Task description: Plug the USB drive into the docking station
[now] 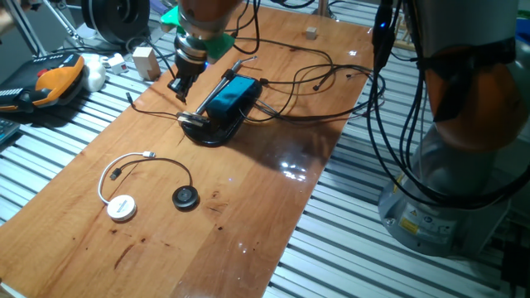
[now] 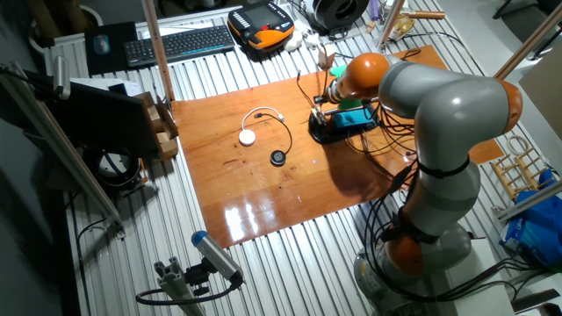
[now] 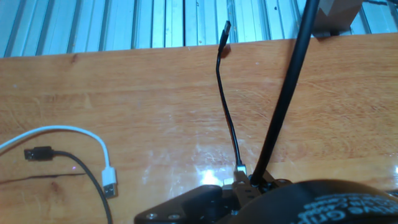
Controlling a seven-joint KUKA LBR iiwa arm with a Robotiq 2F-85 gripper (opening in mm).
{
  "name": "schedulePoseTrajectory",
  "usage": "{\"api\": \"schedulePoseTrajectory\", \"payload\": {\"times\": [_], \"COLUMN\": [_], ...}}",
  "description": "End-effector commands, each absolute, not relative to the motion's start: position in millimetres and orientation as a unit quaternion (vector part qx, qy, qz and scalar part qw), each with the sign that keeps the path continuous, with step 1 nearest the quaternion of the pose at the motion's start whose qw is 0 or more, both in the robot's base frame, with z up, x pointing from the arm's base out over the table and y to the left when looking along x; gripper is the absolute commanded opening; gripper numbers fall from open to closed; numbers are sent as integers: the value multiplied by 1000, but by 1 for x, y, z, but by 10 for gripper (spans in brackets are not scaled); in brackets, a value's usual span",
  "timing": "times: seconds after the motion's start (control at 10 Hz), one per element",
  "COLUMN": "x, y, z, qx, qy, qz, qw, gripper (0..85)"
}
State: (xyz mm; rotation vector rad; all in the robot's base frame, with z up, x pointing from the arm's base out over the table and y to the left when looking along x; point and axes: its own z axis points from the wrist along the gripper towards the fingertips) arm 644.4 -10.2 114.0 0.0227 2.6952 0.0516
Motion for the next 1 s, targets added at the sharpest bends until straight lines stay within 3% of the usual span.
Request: {"api": "schedulePoseTrajectory", "payload": {"times": [0.0,0.9], "x": [645,651], "y": [-10,-13], "z": [112,108], "qx": [8,-63], "qy": [974,967], "qz": [20,15], "qw": [224,246], "gripper": [0,0]}}
